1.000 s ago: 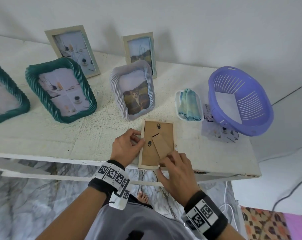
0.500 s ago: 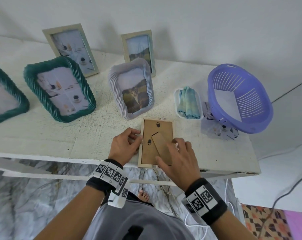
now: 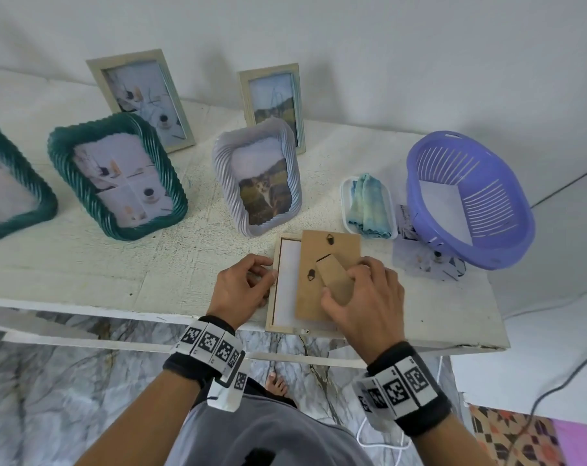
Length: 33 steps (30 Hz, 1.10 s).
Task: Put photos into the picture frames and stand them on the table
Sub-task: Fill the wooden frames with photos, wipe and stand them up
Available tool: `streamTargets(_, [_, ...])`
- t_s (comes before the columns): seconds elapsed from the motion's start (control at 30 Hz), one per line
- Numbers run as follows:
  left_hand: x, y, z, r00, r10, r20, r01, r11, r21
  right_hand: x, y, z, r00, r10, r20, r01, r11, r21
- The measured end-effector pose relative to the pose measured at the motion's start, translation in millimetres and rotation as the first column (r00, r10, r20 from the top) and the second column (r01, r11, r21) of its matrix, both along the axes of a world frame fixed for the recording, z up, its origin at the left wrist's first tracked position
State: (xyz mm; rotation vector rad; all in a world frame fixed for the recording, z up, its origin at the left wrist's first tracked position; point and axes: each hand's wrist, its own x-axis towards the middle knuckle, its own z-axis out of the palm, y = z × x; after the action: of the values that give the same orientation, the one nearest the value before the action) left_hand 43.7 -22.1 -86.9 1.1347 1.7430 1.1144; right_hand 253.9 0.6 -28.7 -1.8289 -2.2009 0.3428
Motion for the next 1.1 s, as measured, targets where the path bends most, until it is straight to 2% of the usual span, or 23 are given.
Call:
streamTargets(0.13, [1, 0, -1, 1.0, 0.007, -0.018, -0.007, 1.0, -0.002, 38, 11, 10, 0.995, -0.08, 0.065, 0.082, 0.996, -0.026])
streamTargets(0.3, [0, -1, -2, 1.0, 0.017, -0.01, -0.017, 1.0, -0.006, 73, 14, 1, 0.977, -0.106, 0.186, 0.121, 0.99, -0.073])
streamTargets(0.63, [1, -5, -6, 0.995, 0.035, -0.094, -0.026, 0.996, 0.091, 58, 4, -26, 0.974, -0.04, 0.224, 0.057, 0.996, -0.071])
streamTargets(0.77, [1, -6, -6, 0.993, 0.032, -0.117, -0.019, 0.993, 0.113, 55, 5, -23, 0.966, -0.044, 0.256, 0.055, 0.998, -0.036])
streamTargets(0.83, [2, -6, -6, 0.991, 0.032, -0.127, -0.017, 0.993, 0.121, 49, 9, -16, 0.976, -0.055, 0.209, 0.058, 0.998, -0.012])
streamTargets(0.9, [2, -6, -7, 0.991, 0.038, -0.129, -0.021, 0.992, 0.128, 36, 10, -8, 0.995, 0.011, 0.096, -0.01, 1.0, -0.011])
streamTargets(0.97, [2, -6, -7, 0.992, 0.036, -0.124, -0.02, 0.992, 0.128, 18, 10, -2, 0.989, 0.151, -0.005, -0.15, 0.984, -0.097])
streamTargets(1.03, [1, -6, -7, 0.993, 0.027, -0.114, -0.013, 0.993, 0.121, -1, 10, -3, 0.963, 0.27, 0.004, -0.259, 0.926, -0.275])
streamTargets(1.1, [1, -6, -7, 0.994, 0.019, -0.103, -0.007, 0.993, 0.117, -18, 11, -10, 0.937, 0.344, 0.058, -0.295, 0.87, -0.395])
